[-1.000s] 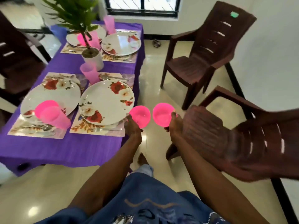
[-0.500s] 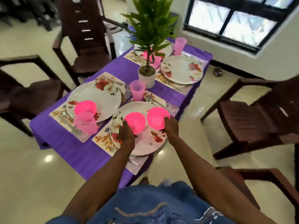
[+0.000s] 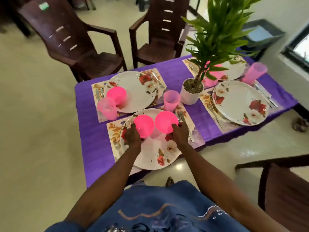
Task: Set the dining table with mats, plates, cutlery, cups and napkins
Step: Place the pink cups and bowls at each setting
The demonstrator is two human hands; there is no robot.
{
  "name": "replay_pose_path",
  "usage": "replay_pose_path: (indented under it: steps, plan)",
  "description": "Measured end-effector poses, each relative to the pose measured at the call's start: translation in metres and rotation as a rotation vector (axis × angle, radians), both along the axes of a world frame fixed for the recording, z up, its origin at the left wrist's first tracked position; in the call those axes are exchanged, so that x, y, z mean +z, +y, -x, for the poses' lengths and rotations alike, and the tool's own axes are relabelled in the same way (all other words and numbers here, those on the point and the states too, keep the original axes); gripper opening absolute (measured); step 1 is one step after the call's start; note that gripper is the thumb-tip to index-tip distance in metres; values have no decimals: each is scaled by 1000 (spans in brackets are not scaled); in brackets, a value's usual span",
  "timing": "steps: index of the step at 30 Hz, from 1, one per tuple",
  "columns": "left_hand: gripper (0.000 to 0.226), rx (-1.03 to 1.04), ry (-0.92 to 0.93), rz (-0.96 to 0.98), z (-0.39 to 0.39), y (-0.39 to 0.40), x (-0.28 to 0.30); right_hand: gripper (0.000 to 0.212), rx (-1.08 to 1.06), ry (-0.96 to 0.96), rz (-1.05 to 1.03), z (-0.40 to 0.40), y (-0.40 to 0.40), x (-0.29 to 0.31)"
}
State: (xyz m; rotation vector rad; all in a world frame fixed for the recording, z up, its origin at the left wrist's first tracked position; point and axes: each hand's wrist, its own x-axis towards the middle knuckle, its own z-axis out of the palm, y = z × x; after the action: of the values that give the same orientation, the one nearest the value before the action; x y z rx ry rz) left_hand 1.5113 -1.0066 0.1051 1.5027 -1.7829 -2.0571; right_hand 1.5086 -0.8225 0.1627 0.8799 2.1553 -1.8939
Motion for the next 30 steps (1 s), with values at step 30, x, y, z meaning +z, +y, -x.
replay_pose_path:
  steps: [30]
  plan:
    - [59, 107, 34, 238, -18, 22, 46, 50, 155, -50, -318, 16, 12, -14]
